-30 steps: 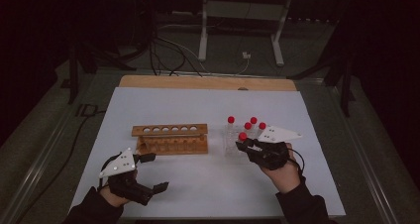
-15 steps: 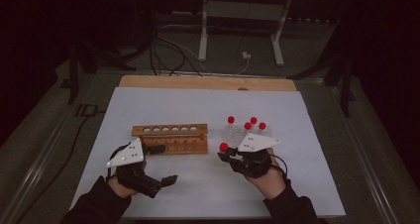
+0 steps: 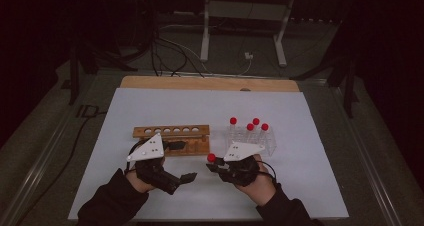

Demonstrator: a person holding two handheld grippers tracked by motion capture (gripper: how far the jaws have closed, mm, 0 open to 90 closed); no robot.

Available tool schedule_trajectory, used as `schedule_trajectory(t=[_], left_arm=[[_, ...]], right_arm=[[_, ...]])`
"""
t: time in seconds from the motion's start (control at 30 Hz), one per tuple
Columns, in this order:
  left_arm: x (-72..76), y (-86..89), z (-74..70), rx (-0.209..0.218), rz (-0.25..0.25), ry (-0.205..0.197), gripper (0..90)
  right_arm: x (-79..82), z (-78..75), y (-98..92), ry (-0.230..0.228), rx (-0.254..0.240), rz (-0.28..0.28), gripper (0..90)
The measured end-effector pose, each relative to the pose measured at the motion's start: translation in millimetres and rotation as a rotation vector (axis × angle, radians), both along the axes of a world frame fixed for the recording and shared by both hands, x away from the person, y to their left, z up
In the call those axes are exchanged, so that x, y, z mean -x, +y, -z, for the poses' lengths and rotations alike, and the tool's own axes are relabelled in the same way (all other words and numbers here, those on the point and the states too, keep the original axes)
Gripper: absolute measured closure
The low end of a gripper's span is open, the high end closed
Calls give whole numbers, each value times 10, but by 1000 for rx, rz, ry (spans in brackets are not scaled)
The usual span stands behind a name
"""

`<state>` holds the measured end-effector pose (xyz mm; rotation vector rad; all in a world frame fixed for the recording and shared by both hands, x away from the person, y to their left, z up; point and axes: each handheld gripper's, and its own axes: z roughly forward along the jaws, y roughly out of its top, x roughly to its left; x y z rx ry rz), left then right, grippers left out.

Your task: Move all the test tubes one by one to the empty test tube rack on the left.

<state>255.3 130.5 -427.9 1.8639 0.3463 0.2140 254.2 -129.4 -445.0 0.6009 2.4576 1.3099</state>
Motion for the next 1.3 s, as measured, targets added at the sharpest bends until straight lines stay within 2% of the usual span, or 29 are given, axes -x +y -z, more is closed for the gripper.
schedule_trajectory(t=[0.17, 0.23, 0.33, 0.4, 0.57, 0.83, 0.9, 0.97, 1.07, 1.1, 1.17, 1.27, 1.3], left_arm=[[-23, -73, 4, 2, 3, -8, 81], [-33, -107, 11, 6, 5, -13, 143], [-46, -164, 28, -3, 4, -18, 177], [-49, -214, 54, -12, 5, -29, 285], [-61, -267, 87, -34, -9, -49, 454], [-87, -293, 116, -41, -1, -45, 635], [-85, -299, 117, -40, 8, -45, 705], [-76, -313, 115, -50, 6, -57, 713], [-97, -293, 101, -36, 11, -53, 719], [-99, -287, 88, -38, 1, -68, 719], [-127, -260, 45, -30, -24, -74, 720], [-156, -241, 10, -26, -43, -77, 720], [-173, -233, -10, -28, -54, -80, 720]], right_arm=[[6, 22, 58, 0, 7, -15, 753], [12, 21, 86, -1, 7, -22, 753], [16, 20, 101, -2, 5, -26, 753], [17, 18, 112, 0, 4, -31, 753], [21, 17, 116, -1, 4, -35, 752], [16, 11, 109, 0, -1, -31, 752], [8, 15, 105, 2, -2, -27, 752], [0, 21, 95, 5, -6, -27, 751], [5, 19, 84, 4, -19, -23, 747], [4, 15, 76, 6, -27, -26, 738], [12, 3, 36, 4, -52, -12, 605], [24, -5, -12, -2, -74, 8, 518], [24, -5, -12, -2, -74, 8, 518]])
